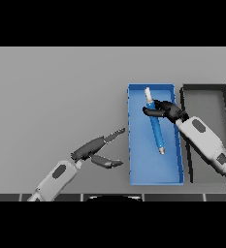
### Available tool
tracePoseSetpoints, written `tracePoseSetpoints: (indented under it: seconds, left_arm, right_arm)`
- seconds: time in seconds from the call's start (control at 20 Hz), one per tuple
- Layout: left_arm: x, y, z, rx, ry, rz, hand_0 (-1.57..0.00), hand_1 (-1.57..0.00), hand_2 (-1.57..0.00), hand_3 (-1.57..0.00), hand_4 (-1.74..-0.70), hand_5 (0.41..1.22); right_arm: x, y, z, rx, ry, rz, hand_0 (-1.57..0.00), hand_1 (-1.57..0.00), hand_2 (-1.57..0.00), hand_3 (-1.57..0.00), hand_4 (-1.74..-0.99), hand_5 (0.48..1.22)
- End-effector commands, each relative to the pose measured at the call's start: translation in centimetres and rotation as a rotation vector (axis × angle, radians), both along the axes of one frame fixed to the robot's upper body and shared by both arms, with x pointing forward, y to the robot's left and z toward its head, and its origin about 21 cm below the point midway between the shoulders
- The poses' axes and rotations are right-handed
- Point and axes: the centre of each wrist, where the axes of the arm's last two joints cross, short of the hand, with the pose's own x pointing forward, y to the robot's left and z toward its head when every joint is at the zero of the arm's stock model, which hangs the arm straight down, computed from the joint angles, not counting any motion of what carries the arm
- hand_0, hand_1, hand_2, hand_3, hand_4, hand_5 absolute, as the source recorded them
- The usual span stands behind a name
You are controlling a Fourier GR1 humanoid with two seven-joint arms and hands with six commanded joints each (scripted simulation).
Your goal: Pick up the blue pipe and place it into the blue bin.
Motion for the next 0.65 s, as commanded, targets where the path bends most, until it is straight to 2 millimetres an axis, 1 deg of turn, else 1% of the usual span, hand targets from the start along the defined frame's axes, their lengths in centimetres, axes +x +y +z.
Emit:
tracePoseSetpoints:
  seconds: [0.0,0.05,0.15,0.2,0.25,0.3,0.4,0.5,0.6]
  left_arm:
    - [0.2,-0.1,0.4,0.004,-0.003,0.003,0.00,0.00,0.00,0.00,-0.91,0.457]
    - [0.3,-0.1,0.1,0.010,0.001,0.011,0.00,0.00,0.00,0.00,-0.91,0.458]
    - [-0.1,-0.4,-0.3,0.011,0.019,0.011,0.00,0.00,0.00,0.00,-0.91,0.460]
    - [0.2,-0.2,-0.1,0.009,0.009,0.011,0.00,0.00,0.00,0.00,-0.92,0.462]
    - [0.1,-0.1,0.0,0.006,0.010,0.007,0.00,0.00,0.00,0.00,-0.92,0.464]
    - [0.2,-0.1,0.0,0.007,0.018,0.008,0.00,0.00,0.00,0.00,-0.92,0.465]
    - [0.7,0.2,0.0,0.008,0.021,0.012,0.00,0.00,0.00,0.00,-0.92,0.464]
    - [1.2,0.1,-0.5,0.018,0.031,0.021,0.00,0.00,0.00,0.00,-0.92,0.467]
    - [1.1,0.8,-0.9,0.002,0.024,0.012,0.00,0.00,0.00,0.00,-0.92,0.468]
  right_arm:
    - [0.1,0.1,-0.3,-0.011,0.001,-0.005,-0.06,-0.05,-0.05,-0.04,-1.124,0.738]
    - [0.1,0.2,-0.1,-0.034,-0.005,-0.009,-0.04,-0.04,-0.04,-0.03,-1.124,0.717]
    - [0.1,0.4,0.2,0.000,-0.021,-0.016,-0.03,-0.03,-0.02,-0.02,-1.120,0.702]
    - [0.2,0.3,0.0,0.010,-0.020,-0.012,-0.02,-0.02,-0.02,-0.02,-1.119,0.695]
    - [0.3,0.3,0.3,0.010,-0.022,-0.012,-0.02,-0.02,-0.02,-0.01,-1.123,0.689]
    - [0.1,0.4,0.2,0.010,-0.016,-0.013,-0.01,-0.01,-0.01,-0.01,-1.127,0.680]
    - [0.2,-0.1,0.1,-0.002,-0.012,-0.011,-0.01,-0.01,-0.01,-0.01,-1.129,0.672]
    - [0.3,-0.1,-0.1,0.010,-0.011,-0.001,-0.01,-0.01,-0.01,-0.01,-1.129,0.674]
    - [0.1,-0.2,-0.3,0.025,-0.011,0.006,-0.01,-0.01,-0.01,-0.01,-1.129,0.677]
